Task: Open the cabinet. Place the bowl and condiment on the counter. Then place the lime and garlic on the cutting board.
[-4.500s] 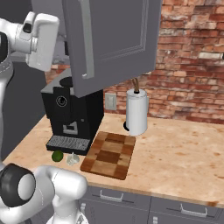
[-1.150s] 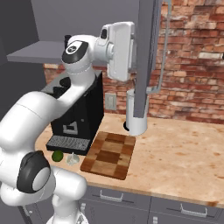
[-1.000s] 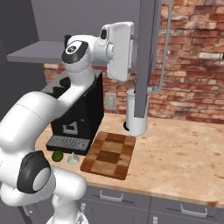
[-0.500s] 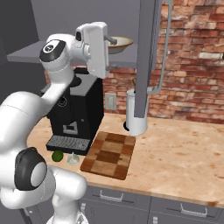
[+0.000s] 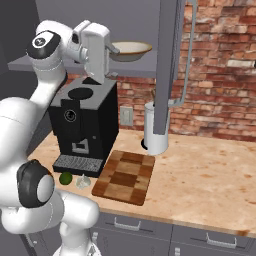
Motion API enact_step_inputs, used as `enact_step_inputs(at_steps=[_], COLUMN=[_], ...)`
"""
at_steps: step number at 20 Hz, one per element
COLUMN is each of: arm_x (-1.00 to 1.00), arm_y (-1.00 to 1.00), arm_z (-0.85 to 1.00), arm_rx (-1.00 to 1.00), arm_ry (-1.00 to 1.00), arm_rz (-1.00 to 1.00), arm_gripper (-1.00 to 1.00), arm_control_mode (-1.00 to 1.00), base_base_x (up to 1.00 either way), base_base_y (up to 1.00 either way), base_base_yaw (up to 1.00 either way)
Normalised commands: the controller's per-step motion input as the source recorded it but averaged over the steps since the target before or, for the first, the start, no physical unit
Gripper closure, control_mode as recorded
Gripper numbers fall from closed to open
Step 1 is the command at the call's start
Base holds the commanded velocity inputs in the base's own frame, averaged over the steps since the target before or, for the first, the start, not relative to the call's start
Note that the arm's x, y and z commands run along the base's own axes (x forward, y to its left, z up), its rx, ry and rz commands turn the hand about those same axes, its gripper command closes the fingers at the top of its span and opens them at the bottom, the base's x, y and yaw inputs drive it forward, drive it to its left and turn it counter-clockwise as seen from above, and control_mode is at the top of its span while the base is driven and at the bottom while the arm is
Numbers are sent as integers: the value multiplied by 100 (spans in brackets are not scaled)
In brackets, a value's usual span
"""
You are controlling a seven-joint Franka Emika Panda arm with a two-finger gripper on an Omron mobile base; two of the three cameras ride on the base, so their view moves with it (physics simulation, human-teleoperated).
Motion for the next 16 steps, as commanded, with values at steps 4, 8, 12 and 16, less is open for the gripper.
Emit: enact_step_inputs(at_steps=[4, 8, 12, 16], arm_x=[-7, -12, -14, -15], arm_y=[27, 31, 34, 31], arm_z=[14, 0, 0, 0], arm_rx=[30, 25, 23, 12], arm_ry=[-23, -25, -29, -37], arm_rz=[2, 5, 7, 13], arm_gripper=[-100, -100, -100, -100], arm_control_mode=[-100, -100, -100, -100], base_base_x=[0, 0, 0, 0], base_base_y=[0, 0, 0, 0], base_base_yaw=[0, 0, 0, 0])
